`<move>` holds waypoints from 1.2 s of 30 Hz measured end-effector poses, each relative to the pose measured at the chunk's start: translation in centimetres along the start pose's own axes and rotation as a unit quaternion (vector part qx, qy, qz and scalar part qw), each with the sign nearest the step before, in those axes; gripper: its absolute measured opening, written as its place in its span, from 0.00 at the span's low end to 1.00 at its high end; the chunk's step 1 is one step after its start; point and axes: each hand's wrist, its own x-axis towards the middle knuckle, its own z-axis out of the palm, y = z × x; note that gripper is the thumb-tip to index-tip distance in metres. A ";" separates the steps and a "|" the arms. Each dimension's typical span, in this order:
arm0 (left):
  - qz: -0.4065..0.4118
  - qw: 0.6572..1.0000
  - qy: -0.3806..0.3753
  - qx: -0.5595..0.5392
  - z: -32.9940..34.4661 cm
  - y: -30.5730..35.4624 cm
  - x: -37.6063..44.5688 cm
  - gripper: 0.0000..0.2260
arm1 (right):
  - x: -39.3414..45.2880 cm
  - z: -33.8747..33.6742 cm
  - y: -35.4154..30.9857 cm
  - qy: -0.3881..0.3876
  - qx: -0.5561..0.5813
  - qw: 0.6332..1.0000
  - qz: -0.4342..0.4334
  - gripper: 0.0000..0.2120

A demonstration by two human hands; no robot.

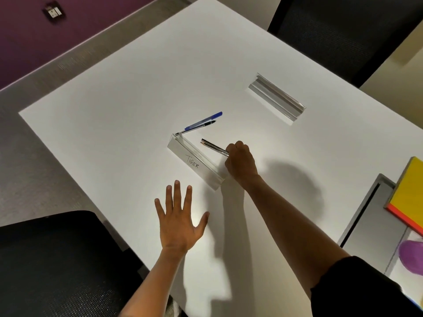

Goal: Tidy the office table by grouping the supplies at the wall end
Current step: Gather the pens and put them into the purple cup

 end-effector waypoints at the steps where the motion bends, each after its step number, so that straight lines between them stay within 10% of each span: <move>1: 0.000 1.000 0.001 0.001 0.1 0.0 0.0 0.37 | -0.3 -0.1 0.4 -0.003 -0.008 1.000 -0.001 0.13; 12: 0.008 1.000 0.007 -0.020 0.1 0.0 -0.2 0.38 | -5.2 -1.6 5.0 -0.036 0.050 0.994 0.088 0.07; 20: -0.054 0.946 0.077 -0.309 -2.0 4.1 -1.6 0.28 | -10.5 -4.9 7.3 0.005 0.319 0.920 0.228 0.07; 24: -0.158 0.793 0.027 -0.587 -4.5 7.5 -2.4 0.10 | -12.7 -7.0 6.9 -0.008 0.394 0.872 0.290 0.07; 29: -0.217 0.529 -0.218 -0.791 -6.1 10.3 -1.9 0.26 | -15.8 -9.1 6.1 -0.067 0.501 0.821 0.264 0.05; 36: -0.193 0.395 -0.320 -0.840 -8.5 11.8 -3.1 0.26 | -19.4 -9.8 3.2 -0.100 0.438 0.866 0.219 0.08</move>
